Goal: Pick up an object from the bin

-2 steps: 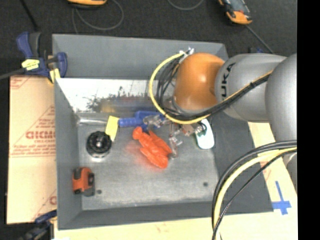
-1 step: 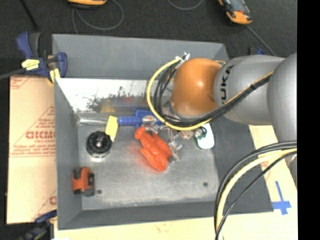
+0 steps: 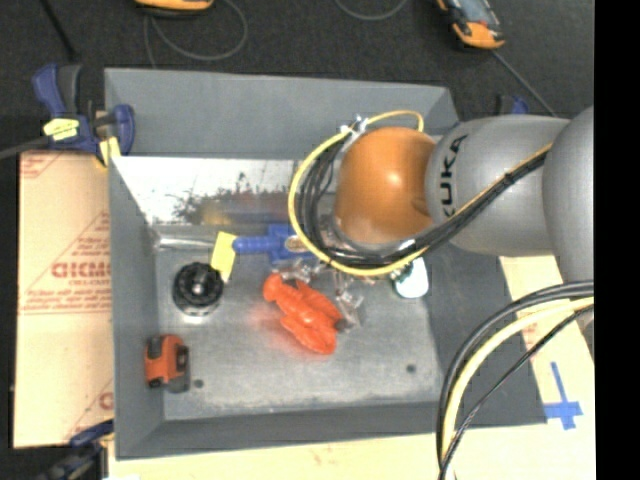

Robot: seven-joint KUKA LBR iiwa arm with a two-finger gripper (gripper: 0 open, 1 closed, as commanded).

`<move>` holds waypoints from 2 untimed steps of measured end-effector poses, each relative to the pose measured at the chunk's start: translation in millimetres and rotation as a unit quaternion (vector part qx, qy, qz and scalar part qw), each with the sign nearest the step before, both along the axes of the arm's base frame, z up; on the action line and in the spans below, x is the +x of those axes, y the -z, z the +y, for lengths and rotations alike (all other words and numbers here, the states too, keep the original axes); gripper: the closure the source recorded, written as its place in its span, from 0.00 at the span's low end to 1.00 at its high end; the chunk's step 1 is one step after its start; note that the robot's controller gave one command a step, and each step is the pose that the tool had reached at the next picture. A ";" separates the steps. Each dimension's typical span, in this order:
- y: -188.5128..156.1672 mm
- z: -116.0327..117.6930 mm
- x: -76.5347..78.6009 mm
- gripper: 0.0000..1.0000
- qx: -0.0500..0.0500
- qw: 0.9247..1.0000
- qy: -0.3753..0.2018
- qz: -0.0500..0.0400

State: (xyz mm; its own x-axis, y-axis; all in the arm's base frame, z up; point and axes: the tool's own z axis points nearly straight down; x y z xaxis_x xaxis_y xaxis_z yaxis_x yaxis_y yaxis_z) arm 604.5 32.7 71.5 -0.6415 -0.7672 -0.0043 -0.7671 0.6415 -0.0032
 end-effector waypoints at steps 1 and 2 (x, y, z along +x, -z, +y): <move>-0.2 2.3 5.4 0.00 0.001 0.997 0.073 -0.001; -2.0 21.9 3.8 1.00 -0.001 0.988 -0.156 -0.002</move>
Offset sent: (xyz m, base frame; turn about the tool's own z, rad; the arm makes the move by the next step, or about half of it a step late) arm 0.0007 0.0233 -0.0015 -0.3197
